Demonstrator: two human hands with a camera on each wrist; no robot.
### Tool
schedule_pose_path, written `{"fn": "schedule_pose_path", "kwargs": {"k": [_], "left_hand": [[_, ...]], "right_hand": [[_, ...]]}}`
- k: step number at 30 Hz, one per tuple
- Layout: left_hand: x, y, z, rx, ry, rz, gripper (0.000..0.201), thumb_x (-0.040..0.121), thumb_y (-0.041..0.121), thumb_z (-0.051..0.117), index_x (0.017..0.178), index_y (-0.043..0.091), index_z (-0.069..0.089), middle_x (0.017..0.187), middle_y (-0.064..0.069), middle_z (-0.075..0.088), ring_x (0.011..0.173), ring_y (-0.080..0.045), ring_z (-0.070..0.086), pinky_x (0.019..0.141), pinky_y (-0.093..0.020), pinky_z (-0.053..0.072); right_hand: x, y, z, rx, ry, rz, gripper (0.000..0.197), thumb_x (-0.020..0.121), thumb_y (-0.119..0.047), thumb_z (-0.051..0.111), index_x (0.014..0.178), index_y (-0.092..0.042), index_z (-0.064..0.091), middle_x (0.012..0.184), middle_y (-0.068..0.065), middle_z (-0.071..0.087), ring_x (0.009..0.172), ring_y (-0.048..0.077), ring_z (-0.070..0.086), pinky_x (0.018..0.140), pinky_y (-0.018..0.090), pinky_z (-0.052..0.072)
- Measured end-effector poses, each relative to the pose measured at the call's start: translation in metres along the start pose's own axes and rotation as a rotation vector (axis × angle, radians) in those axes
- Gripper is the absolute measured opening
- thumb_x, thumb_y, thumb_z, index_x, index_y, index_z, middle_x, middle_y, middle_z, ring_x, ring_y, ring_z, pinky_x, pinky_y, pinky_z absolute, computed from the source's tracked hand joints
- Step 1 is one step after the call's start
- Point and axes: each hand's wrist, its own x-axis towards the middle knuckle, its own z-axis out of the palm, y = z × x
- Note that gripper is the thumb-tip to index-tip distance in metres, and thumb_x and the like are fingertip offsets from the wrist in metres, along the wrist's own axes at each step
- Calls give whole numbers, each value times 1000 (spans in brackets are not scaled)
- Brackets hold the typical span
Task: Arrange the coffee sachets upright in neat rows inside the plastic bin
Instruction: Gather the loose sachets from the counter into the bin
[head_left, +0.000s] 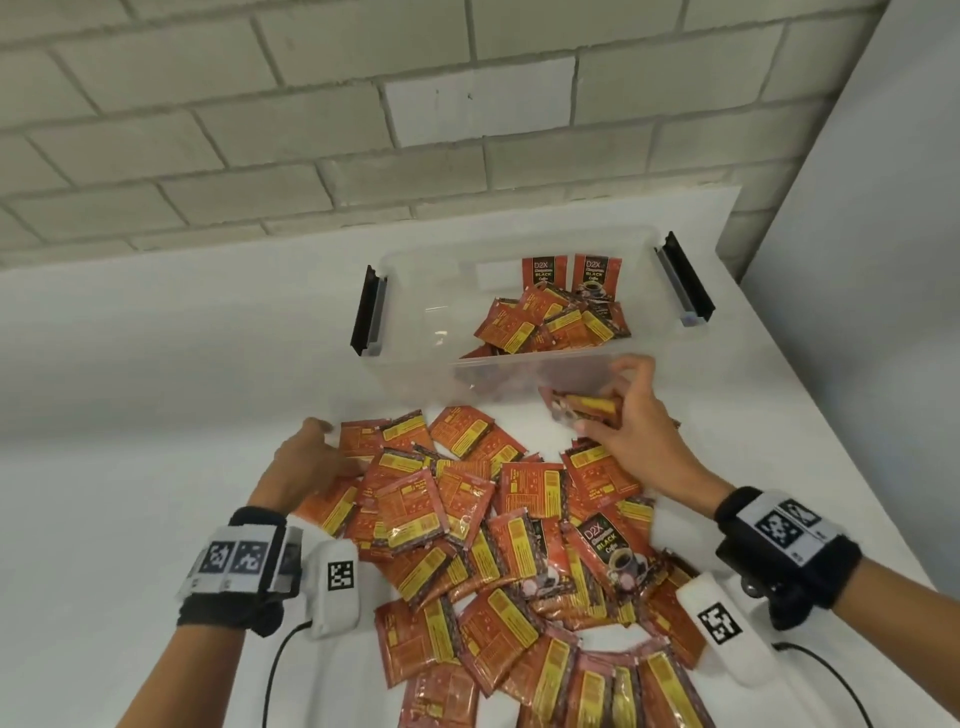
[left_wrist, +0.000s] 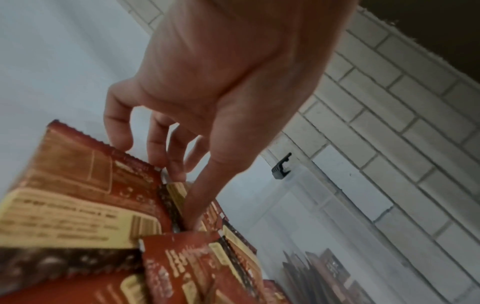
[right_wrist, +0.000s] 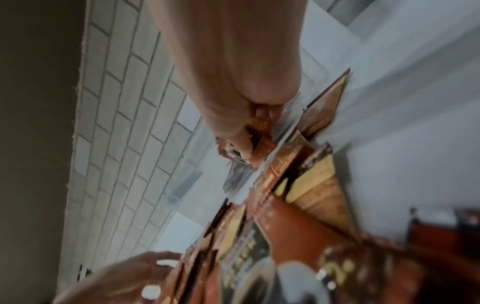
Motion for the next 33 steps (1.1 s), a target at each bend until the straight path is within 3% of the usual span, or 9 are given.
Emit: {"fn": "schedule_pose_path", "kwargs": {"k": [5, 10, 13, 16, 18, 21, 24, 29, 33], "left_hand": [[-10, 8, -11, -155, -51, 75, 23, 89, 24, 67, 104, 7, 61, 103, -11, 67, 79, -21, 64, 69, -34, 49], [-16, 2, -29, -109, -55, 16, 32, 98, 32, 52, 113, 5, 60, 114, -10, 60, 104, -26, 52, 87, -38, 41], [-26, -10, -29, 7, -100, -20, 25, 96, 28, 57, 101, 4, 63, 106, -15, 65, 106, -31, 56, 86, -42, 44], [-36, -18, -17, 79, -75, 2, 23, 92, 24, 62, 90, 1, 62, 95, -17, 67, 96, -32, 61, 84, -42, 50], [-38, -21, -8, 100, -22, 17, 19, 88, 20, 67, 85, 2, 61, 90, -16, 67, 91, -31, 63, 84, -43, 53], [-36, -25, 0, 6, 2, 7, 21, 83, 17, 74, 88, 6, 57, 91, -14, 68, 89, -30, 65, 76, -40, 52], [-30, -30, -3, -163, -46, -49, 28, 82, 10, 74, 101, 3, 55, 98, -18, 67, 84, -29, 63, 71, -34, 47], [-30, -34, -32, -523, 5, 54, 38, 83, -3, 67, 118, 1, 52, 105, -22, 64, 83, -27, 65, 67, -27, 55], [-33, -16, -42, -618, -10, 163, 13, 86, -3, 62, 99, -4, 64, 96, -16, 69, 75, -15, 70, 65, -16, 56]], "right_hand": [[-18, -3, -44, 135, -78, 178, 40, 90, -18, 64, 127, -14, 49, 108, -3, 64, 95, 9, 63, 76, 22, 52], [-26, 9, -72, 26, -208, 283, 18, 88, -30, 66, 98, -14, 68, 97, 2, 73, 91, 16, 68, 89, 34, 52], [-19, 17, -68, -172, -177, 230, 43, 70, -58, 74, 92, -21, 68, 97, 3, 71, 91, 21, 67, 85, 48, 55], [-7, 36, -55, -279, -183, 232, 84, 42, -89, 63, 97, -26, 56, 104, 6, 63, 98, 27, 60, 83, 45, 54], [-9, 19, -48, -300, -160, 249, 72, 63, -59, 80, 110, -17, 45, 111, 9, 58, 98, 27, 59, 79, 39, 54], [-8, 12, -46, -212, -148, 304, 57, 81, -23, 76, 117, -15, 31, 105, 6, 58, 87, 19, 63, 61, 24, 50], [-6, 16, -54, -45, -140, 357, 54, 82, -17, 76, 118, -15, 36, 94, -2, 62, 81, 11, 64, 62, 23, 50], [-8, 10, -83, 172, -107, 395, 13, 87, -6, 66, 99, -10, 67, 97, 10, 73, 88, 20, 67, 83, 30, 50], [-12, -6, -89, 297, -191, 441, 18, 86, -8, 66, 103, -3, 68, 96, 12, 75, 96, 25, 67, 98, 38, 47]]}}
